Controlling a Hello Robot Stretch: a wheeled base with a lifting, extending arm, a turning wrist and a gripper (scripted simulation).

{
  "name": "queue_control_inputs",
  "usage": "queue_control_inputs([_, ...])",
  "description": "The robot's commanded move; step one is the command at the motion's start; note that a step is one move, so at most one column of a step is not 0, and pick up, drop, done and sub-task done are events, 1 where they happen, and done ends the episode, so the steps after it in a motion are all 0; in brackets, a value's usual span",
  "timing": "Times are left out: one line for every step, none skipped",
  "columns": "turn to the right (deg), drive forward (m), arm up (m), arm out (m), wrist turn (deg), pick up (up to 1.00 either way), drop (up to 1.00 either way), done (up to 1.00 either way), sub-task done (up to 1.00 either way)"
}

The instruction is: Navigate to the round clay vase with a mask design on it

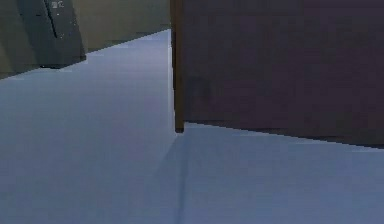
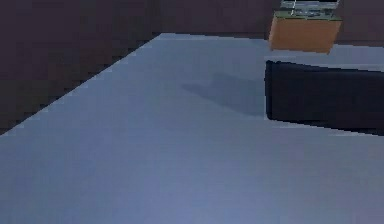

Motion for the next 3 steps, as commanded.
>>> queue_control_inputs([-6.0, 0.00, 0.00, 0.00, 0.0, 0.00, 0.00, 0.00, 0.00])
queue_control_inputs([0.0, 0.30, 0.00, 0.00, 0.0, 0.00, 0.00, 0.00, 0.00])
queue_control_inputs([-12.0, 0.00, 0.00, 0.00, 0.0, 0.00, 0.00, 0.00, 0.00])
